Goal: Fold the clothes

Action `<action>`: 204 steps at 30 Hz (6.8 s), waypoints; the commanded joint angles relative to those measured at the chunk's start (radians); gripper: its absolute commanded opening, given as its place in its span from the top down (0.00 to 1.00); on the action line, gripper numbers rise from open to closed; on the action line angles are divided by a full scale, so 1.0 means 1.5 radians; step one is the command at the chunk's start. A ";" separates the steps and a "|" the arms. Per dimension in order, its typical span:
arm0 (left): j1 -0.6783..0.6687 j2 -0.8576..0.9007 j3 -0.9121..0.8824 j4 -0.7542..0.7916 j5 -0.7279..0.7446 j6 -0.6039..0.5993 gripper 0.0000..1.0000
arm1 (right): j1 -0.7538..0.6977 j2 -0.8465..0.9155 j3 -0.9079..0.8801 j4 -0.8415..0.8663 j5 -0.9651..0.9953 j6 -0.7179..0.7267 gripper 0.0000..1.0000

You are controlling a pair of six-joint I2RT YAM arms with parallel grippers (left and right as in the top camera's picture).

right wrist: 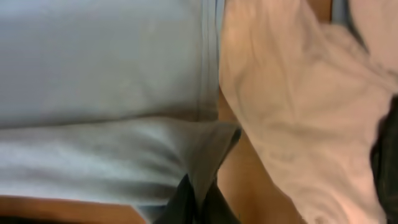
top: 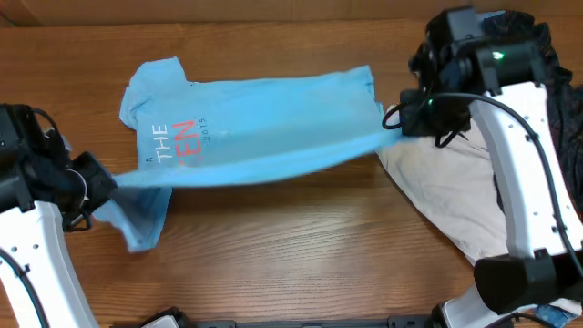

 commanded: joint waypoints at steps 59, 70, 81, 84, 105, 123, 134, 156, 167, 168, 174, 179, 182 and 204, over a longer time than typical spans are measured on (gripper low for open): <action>0.006 0.014 -0.045 -0.003 0.029 0.040 0.94 | 0.000 0.065 -0.508 0.597 -0.122 -0.022 0.67; 0.006 0.014 -0.045 -0.003 0.029 0.040 0.94 | 0.000 0.116 -0.508 0.617 -0.144 -0.022 0.66; 0.006 0.014 -0.045 -0.003 0.029 0.040 0.94 | 0.003 0.123 -0.494 0.597 -0.130 0.009 0.92; 0.006 0.014 -0.045 -0.002 0.029 0.040 0.94 | 0.003 0.108 -0.447 0.532 -0.073 0.034 0.96; 0.006 0.014 -0.045 0.007 0.029 0.040 0.93 | 0.003 0.027 -0.256 0.309 0.005 0.033 0.96; 0.006 0.014 -0.045 0.007 0.029 0.040 0.93 | 0.003 0.027 -0.256 0.255 0.004 0.029 0.90; 0.006 0.014 -0.045 0.007 0.029 0.040 0.92 | 0.003 0.027 -0.256 0.247 0.004 0.029 0.87; 0.006 0.014 -0.045 0.007 0.029 0.040 0.92 | 0.053 0.028 -0.411 0.397 -0.071 0.018 0.76; 0.006 0.014 -0.045 0.005 0.029 0.040 0.92 | 0.072 0.028 -0.497 0.510 0.002 0.018 0.74; 0.006 0.014 -0.045 0.005 0.029 0.040 0.92 | 0.071 0.028 -0.497 0.513 0.010 0.017 0.74; 0.006 0.014 -0.045 0.005 0.029 0.040 0.92 | 0.072 0.029 -0.497 0.514 0.008 0.011 0.74; 0.006 0.014 -0.045 0.005 0.029 0.040 0.91 | 0.072 0.029 -0.497 0.517 -0.009 0.011 0.75; 0.006 0.014 -0.045 0.005 0.029 0.040 0.91 | 0.072 0.030 -0.497 0.523 -0.012 0.011 0.75; 0.006 0.014 -0.045 0.005 0.029 0.040 0.91 | 0.072 0.076 -0.497 0.532 -0.036 0.011 0.88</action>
